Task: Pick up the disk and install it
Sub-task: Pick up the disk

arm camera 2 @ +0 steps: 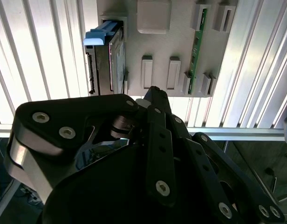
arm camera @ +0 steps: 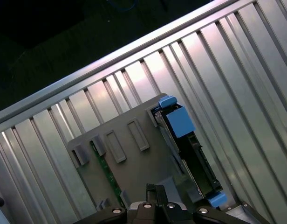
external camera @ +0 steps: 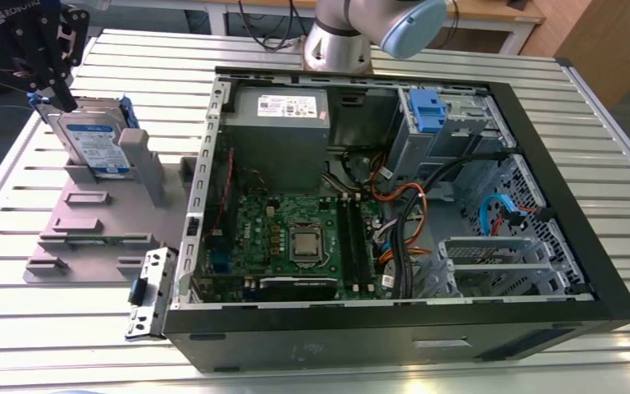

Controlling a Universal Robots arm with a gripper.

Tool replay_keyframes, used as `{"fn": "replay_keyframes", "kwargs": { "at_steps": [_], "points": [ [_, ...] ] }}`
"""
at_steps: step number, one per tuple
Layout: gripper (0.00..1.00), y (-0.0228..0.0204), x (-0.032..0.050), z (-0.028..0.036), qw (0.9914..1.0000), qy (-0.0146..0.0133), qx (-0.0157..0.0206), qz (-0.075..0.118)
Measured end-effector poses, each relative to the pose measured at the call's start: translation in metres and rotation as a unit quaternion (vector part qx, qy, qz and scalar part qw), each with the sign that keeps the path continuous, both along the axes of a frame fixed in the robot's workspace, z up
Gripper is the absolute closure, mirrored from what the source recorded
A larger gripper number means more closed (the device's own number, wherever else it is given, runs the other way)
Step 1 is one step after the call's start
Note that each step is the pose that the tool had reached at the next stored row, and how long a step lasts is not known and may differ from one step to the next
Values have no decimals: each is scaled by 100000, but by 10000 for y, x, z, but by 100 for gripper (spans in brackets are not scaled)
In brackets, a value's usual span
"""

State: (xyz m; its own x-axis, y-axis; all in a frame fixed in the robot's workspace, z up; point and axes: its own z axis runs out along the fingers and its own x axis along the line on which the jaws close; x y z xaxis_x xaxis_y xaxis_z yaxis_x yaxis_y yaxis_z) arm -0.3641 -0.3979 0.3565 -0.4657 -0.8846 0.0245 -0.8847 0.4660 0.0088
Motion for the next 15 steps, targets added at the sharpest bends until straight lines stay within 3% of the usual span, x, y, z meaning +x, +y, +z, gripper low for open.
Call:
{"fn": "replay_keyframes", "kwargs": {
  "at_steps": [15],
  "points": [
    [89, 0, 0, 0, 99999, 3, -28, 447]
  ]
}}
